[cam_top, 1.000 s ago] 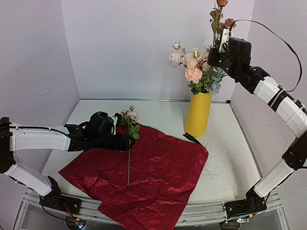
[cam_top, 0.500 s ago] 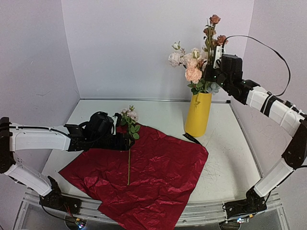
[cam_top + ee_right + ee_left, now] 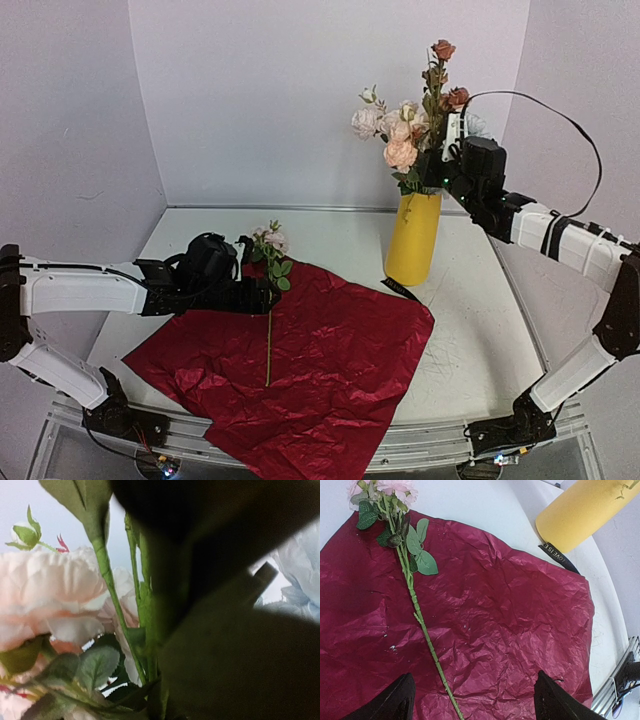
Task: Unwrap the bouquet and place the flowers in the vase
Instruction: Insert the fake flower into the vase.
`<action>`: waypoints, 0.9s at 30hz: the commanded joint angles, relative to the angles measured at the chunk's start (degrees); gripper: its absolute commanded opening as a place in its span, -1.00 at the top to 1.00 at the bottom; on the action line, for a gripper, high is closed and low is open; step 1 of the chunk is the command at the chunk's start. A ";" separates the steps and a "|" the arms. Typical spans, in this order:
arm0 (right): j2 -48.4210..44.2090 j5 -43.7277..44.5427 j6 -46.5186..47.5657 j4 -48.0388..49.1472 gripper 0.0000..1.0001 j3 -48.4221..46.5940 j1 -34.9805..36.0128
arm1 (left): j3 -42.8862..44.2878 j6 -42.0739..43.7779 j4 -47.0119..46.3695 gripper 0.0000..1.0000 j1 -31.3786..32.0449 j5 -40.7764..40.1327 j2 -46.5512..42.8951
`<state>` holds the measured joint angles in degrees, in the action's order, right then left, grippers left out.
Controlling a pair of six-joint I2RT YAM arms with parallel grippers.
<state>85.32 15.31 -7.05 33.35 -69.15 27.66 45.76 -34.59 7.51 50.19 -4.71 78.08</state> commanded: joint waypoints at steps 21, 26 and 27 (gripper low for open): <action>-3.72 -1.82 3.18 6.02 0.95 -2.03 -0.03 | 2.84 0.05 -0.05 -0.66 -0.01 -0.50 -0.31; -2.35 -3.00 3.40 6.05 0.98 -3.55 -0.03 | 2.54 -0.04 -0.02 -0.66 -0.01 -0.76 -0.66; -2.22 -3.05 3.36 6.06 0.98 -3.50 -0.04 | 2.55 -0.03 0.05 -0.66 0.01 -0.82 -0.70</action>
<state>83.35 13.55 -4.52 36.73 -69.83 27.64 45.76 -34.59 7.52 50.19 -4.69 78.08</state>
